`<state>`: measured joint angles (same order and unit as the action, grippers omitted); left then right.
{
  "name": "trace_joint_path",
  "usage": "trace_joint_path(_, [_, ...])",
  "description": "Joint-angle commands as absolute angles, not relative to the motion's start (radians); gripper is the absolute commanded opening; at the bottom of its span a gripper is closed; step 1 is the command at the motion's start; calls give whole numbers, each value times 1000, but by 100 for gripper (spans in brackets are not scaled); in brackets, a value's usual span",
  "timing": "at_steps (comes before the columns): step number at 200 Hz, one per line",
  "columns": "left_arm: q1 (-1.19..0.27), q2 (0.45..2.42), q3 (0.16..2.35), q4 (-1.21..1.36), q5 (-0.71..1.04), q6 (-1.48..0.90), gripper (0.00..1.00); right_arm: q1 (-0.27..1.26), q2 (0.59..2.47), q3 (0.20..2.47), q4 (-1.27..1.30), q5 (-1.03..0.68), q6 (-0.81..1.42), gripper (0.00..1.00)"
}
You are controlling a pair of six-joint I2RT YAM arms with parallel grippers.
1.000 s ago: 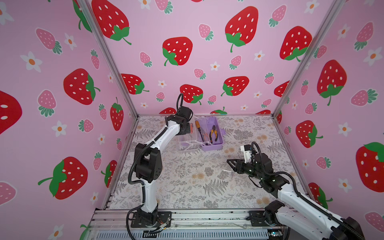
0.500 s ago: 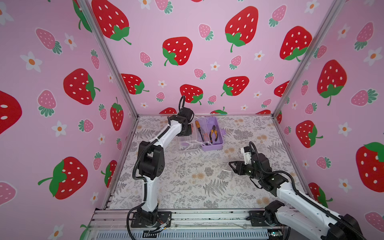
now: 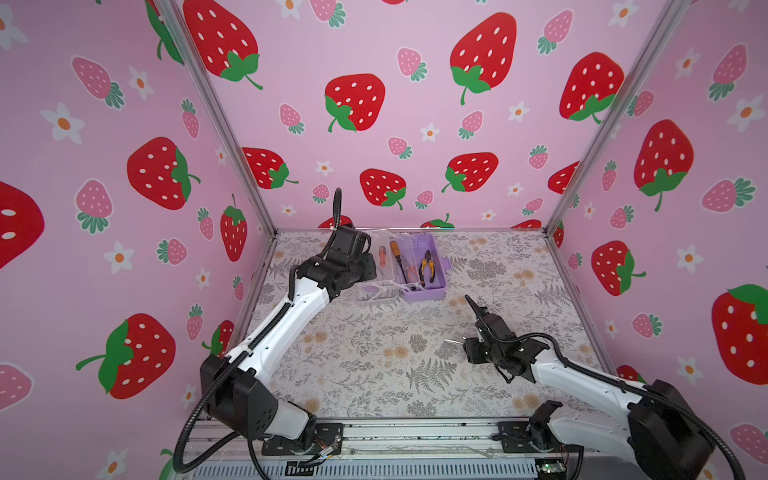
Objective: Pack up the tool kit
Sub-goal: 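Release the hex key into the tray while the right gripper lowers to the keys, then close the right gripper on a larger silver hex key while the left gripper withdraws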
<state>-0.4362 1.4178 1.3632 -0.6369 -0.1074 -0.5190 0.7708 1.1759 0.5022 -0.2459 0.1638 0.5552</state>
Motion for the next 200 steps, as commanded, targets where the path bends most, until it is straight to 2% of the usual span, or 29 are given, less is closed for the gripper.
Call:
trace_joint_path(1, [-442,1374,1260,-627,-63,-551,38,820,1244,555,-290,301,536,56])
trace_joint_path(27, [-441,1306,1154,-639,-41,-561,37,827,1299,570,-278,326,562,52])
trace_joint_path(55, [-442,1261,1063,-617,-16,-575,37,826,1307,579,-246,318,584,39])
trace_joint_path(84, [-443,1227,981,-506,87,-577,37,825,1312,585,-247,315,598,39])
trace_joint_path(99, [-443,1227,969,-480,116,-582,37,825,1312,584,-253,327,604,34])
trace_joint_path(136, [-453,1259,960,-440,157,-604,36,822,1276,548,-267,348,635,35])
trace_joint_path(179, [-488,1299,934,-401,155,-615,36,788,1269,529,-211,274,649,38])
trace_joint_path(200, [-496,1327,936,-393,173,-616,36,781,1296,537,-204,274,653,34])
